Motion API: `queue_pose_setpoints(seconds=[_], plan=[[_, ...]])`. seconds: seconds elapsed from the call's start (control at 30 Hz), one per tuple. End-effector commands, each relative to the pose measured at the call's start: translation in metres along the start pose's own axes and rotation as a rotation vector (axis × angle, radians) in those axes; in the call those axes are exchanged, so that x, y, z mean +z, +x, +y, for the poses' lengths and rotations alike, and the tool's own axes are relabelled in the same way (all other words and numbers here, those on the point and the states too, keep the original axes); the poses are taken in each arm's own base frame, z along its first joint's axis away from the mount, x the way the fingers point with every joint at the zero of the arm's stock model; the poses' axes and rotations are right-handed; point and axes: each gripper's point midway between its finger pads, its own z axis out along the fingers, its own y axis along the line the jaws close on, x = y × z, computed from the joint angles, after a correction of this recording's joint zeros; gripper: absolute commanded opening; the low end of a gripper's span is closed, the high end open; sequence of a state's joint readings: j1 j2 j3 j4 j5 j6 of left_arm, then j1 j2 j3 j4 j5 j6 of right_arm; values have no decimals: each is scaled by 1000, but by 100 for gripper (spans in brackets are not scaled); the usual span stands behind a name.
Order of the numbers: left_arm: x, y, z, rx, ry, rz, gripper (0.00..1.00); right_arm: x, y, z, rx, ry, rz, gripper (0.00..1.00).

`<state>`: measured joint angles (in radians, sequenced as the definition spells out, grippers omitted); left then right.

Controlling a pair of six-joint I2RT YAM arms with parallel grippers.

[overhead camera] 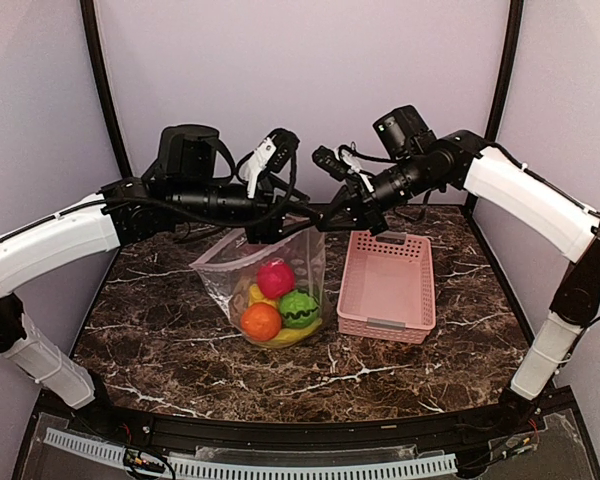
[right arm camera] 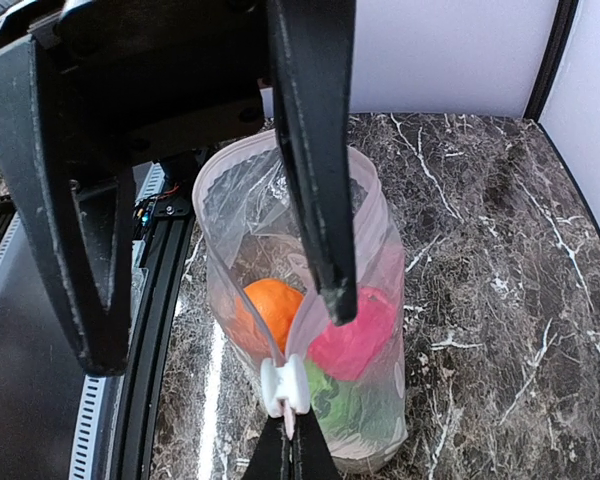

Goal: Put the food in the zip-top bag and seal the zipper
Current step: Hold the zipper from the zipper food storage bag, then zip the zipper of the food storage bag.

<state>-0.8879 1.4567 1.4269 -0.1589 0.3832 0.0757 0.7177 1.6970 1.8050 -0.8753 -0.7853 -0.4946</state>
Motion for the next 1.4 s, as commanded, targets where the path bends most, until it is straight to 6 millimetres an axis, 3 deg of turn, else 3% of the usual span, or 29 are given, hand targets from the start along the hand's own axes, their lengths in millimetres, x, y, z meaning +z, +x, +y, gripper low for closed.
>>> queue_pose_setpoints(seconds=[0.0, 0.4, 0.73, 1.0, 1.17, 1.3, 1.37], plan=[[-1, -13, -13, 35, 50, -18, 48, -11, -21, 16, -43, -8, -44, 0], [2, 4, -13, 125, 61, 115, 41, -14, -23, 23, -57, -23, -54, 0], [15, 21, -4, 92, 39, 202, 30, -12, -22, 23, -73, -14, -44, 0], [19, 21, -5, 75, 57, 208, 20, -9, -17, 24, -88, -4, -23, 0], [14, 18, -5, 76, 51, 203, 21, -8, -15, 24, -91, 1, -15, 0], [7, 21, -2, 90, 23, 236, 43, -8, -15, 25, -98, 5, -13, 0], [5, 23, -1, 96, 23, 260, 45, -7, -14, 25, -103, 8, -7, 0]])
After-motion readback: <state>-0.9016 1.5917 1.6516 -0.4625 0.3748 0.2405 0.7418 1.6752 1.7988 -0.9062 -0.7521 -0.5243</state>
